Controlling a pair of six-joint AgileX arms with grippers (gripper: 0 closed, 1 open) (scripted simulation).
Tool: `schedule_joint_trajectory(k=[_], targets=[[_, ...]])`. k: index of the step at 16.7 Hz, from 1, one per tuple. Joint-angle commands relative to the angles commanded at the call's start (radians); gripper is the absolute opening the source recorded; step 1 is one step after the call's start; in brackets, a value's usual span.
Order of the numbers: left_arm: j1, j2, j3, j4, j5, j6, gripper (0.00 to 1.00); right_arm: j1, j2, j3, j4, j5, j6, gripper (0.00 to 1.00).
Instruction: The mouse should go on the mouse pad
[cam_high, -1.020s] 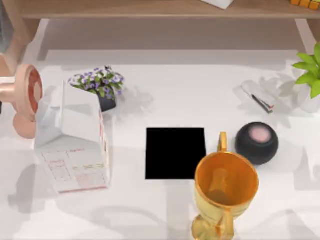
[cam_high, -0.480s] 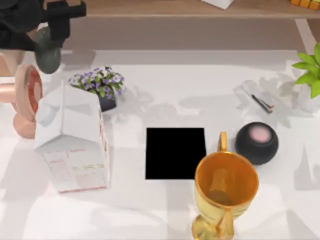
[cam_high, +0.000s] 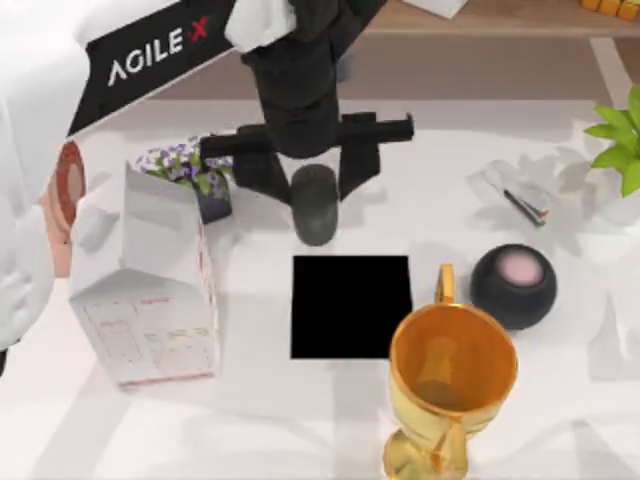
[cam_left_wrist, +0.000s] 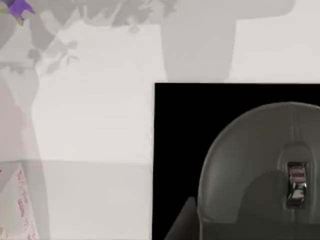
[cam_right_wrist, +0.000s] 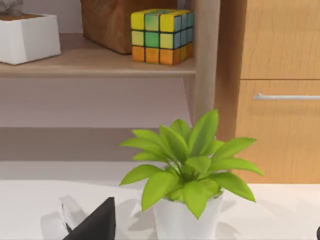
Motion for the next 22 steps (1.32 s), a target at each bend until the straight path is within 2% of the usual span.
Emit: schedule_joint_trajectory(k=[5, 13, 22], targets=[[-0.117, 0.1, 0.031, -0.034, -0.032, -0.086, 0.0, 0.0, 0.0, 0.0, 0.0, 0.0, 0.0, 1.0], [-0.116, 0.105, 0.017, -0.02, -0.031, -0.084, 0.0, 0.0, 0.0, 0.0, 0.0, 0.0, 0.0, 1.0], [-0.117, 0.102, -0.054, 0.071, -0.032, -0.083, 0.0, 0.0, 0.0, 0.0, 0.0, 0.0, 0.0, 1.0]])
